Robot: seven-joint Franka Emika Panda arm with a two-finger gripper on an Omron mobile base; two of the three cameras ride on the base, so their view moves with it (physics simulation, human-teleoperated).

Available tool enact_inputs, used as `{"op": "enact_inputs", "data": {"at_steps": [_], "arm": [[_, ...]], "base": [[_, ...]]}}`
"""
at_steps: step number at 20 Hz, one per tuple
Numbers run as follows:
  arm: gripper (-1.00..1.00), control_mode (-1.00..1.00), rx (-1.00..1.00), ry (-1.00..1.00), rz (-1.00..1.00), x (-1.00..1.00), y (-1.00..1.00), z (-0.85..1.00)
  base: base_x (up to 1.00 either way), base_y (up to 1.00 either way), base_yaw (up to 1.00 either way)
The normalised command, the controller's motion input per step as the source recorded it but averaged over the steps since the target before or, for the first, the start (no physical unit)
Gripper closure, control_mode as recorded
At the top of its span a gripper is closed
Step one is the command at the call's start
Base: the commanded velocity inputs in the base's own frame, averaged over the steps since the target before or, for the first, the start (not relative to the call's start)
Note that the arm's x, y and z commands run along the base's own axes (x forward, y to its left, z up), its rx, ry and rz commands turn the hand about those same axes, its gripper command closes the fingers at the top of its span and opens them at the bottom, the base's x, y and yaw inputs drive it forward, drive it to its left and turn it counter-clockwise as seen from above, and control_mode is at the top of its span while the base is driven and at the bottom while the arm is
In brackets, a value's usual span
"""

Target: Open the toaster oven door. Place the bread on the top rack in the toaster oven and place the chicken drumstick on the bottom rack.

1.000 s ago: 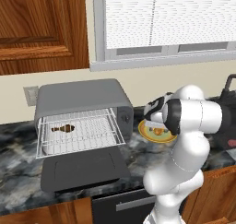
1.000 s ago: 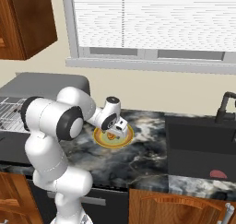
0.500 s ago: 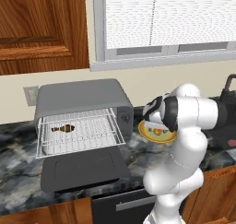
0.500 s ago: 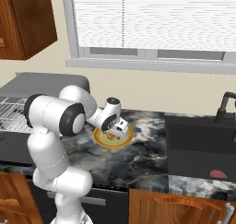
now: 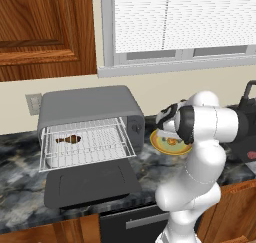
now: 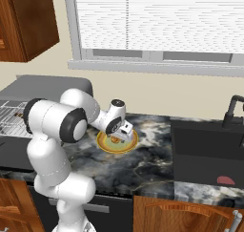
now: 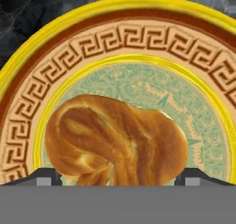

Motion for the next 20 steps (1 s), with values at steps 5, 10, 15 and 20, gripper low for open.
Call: {"op": "enact_inputs", "data": {"at_steps": [5, 10, 15, 20], "arm": [[1.0, -1.0, 0.0, -0.07, 0.0, -0.13, -0.11, 0.35], [1.0, -1.0, 0.0, -0.04, 0.0, -0.29, -0.06, 0.39], [1.0, -1.0, 0.0, 0.0, 0.0, -0.45, 0.0, 0.43], [1.0, -1.0, 0.0, 0.0, 0.03, -0.51, 0.18, 0.39]], "base": [[0.0, 0.0, 0.0], [0.0, 0.0, 0.0], [0.0, 0.0, 0.0], [0.0, 0.0, 0.0]]}}
